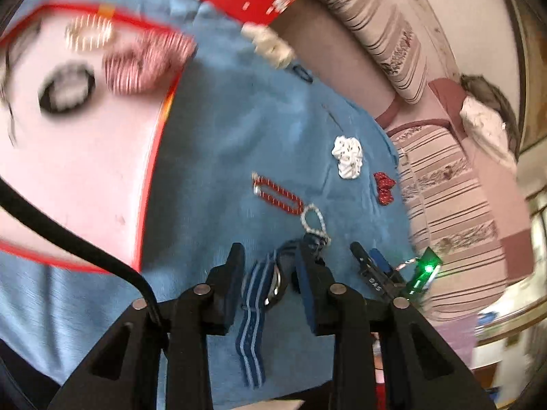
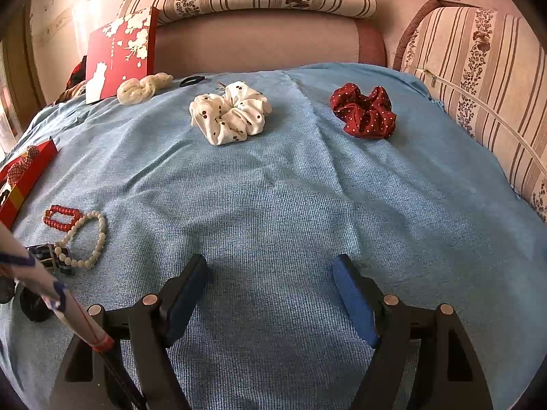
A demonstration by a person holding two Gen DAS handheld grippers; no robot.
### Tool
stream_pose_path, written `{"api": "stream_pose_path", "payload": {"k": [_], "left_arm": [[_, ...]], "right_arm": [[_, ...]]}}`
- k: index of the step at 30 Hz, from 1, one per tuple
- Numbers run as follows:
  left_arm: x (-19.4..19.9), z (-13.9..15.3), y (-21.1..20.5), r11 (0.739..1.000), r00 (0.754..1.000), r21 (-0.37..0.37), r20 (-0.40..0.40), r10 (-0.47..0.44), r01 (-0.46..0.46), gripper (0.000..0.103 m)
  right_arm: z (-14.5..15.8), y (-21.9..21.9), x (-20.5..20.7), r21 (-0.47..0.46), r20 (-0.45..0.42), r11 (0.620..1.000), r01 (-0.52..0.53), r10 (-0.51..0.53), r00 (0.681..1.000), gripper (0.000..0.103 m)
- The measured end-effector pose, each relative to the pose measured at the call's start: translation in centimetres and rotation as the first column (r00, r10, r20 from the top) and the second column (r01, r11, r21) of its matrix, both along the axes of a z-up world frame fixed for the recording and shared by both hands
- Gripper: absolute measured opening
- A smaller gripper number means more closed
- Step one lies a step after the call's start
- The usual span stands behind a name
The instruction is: Organize jewelry
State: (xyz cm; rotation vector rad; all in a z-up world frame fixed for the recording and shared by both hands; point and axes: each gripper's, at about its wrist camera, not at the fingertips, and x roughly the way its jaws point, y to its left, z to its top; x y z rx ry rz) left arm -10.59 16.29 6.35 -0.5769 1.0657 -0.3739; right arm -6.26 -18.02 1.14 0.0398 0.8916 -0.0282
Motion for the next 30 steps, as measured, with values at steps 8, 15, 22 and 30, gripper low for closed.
{"api": "stream_pose_path", "payload": {"k": [8,15,22,30], "left_arm": [[-2.7,1.5,-6.2,0.914,0.968,0.355,0.078,-0.239,0.197,0.045],[-3.2,-1.6,-10.9,0.815,0.929,0.492,0.032,-0.369,0.307,0.046],[-2.6,-2.9,-11.7,0.759,0.933,0.589,0.024,-0.359,0.277,0.028],[-2.5,1.5,-3.6,0.974,0.985,0.171,0.054,-0.162,0.151,0.026]], "right_arm": [[0.0,0.0,0.0,0.001,0.000,1.000,-0.001,0.001,1.000,0.080],[0.0,0.1,0.0,0.000,0.000,1.000,0.000,0.000,1.000,0.081],[0.0,0.1,0.0,-0.002,0.000,1.000,0.000,0.000,1.000,0.081],[0.0,0.3,0.1,-0.019,-0.004,1.000,-0.002,0.002,1.000,0.080]]}}
